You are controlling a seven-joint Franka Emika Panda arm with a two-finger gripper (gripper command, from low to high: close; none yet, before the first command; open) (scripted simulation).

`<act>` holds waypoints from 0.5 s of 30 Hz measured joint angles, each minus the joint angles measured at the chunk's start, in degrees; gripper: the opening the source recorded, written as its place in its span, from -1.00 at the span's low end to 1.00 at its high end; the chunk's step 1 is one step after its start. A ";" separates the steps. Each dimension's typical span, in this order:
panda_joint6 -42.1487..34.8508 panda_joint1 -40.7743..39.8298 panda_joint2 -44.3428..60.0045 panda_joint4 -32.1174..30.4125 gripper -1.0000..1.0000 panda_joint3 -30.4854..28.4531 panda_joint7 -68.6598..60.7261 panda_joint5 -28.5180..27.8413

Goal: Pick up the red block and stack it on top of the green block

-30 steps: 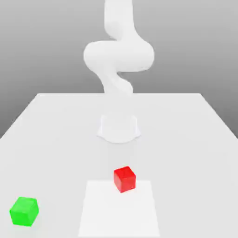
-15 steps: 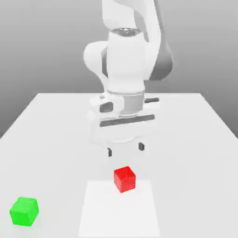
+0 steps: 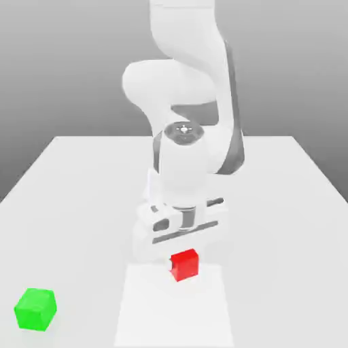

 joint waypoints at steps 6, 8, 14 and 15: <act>-10.34 -0.37 -12.01 -1.68 -1.00 -0.06 0.86 -1.31; -12.77 -1.13 -12.14 0.56 -1.00 -1.40 0.58 0.34; -18.49 -5.57 -6.39 11.51 -1.00 -9.12 1.35 4.77; -19.40 -6.95 -5.31 13.42 -1.00 -9.64 1.71 5.20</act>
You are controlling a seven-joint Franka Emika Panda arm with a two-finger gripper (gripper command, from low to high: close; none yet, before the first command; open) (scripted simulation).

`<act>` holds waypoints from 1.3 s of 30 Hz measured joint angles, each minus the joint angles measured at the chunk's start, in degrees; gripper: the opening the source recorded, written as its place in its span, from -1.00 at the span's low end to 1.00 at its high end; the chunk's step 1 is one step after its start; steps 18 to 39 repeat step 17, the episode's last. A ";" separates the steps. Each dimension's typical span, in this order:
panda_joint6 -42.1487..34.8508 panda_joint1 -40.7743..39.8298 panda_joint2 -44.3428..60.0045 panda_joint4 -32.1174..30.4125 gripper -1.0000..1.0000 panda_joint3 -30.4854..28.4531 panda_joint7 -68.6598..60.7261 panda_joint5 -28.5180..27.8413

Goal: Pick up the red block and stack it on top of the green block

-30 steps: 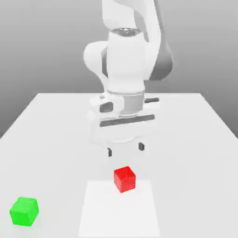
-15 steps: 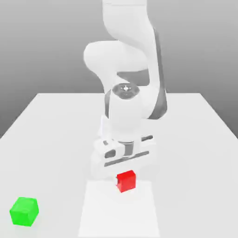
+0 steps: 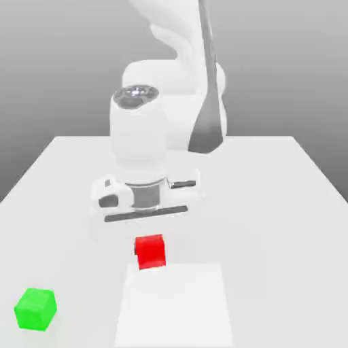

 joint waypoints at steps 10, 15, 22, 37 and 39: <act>-5.27 -9.38 11.47 16.69 -1.00 -6.28 4.74 1.49; -0.42 -11.33 17.28 17.43 1.00 -4.13 2.51 4.79; -0.42 -11.33 17.28 17.43 1.00 -4.13 2.51 4.79; -0.42 -11.33 17.28 17.43 1.00 -4.13 2.51 4.79; -0.42 -11.33 17.28 17.43 1.00 -4.13 2.51 4.79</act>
